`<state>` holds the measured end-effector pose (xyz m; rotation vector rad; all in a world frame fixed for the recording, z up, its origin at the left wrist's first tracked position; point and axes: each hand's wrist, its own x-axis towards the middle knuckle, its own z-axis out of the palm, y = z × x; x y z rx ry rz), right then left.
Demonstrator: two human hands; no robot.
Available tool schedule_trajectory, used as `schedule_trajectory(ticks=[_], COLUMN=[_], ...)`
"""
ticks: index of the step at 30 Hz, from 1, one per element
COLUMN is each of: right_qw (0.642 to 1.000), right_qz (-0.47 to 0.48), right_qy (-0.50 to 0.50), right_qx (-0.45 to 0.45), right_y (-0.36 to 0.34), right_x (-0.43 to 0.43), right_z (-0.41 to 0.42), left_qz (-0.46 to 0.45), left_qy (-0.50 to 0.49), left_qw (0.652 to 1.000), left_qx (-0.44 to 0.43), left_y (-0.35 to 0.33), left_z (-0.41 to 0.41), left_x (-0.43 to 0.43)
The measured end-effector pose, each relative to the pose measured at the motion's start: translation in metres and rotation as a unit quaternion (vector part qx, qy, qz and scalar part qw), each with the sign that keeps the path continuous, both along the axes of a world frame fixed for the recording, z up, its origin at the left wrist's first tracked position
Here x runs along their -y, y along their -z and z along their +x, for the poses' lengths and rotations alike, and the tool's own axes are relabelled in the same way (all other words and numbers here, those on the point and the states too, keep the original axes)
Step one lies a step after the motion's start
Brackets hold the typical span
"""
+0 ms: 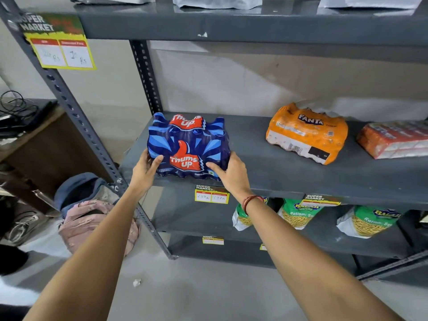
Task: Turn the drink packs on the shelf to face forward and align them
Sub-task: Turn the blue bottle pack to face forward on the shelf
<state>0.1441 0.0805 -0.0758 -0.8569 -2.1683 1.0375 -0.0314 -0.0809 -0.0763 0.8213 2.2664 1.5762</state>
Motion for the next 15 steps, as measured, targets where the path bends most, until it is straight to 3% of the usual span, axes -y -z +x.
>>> schedule_trajectory(ticks=[12,15], right_qw=[0.999,0.997], right_qz=[-0.028,-0.040], right_qy=[-0.027,-0.064], right_qx=[0.005,0.014], right_y=[-0.005,-0.008], right_x=[-0.011,-0.019], right_z=[0.000,0.009], left_qz=[-0.021,0.025], left_qy=[0.018,-0.068], left_qw=[1.000,0.997], left_qx=[0.014,0.025], left_y=[-0.007,-0.004], left_z=[-0.006,0.015], left_x=[-0.004,-0.009])
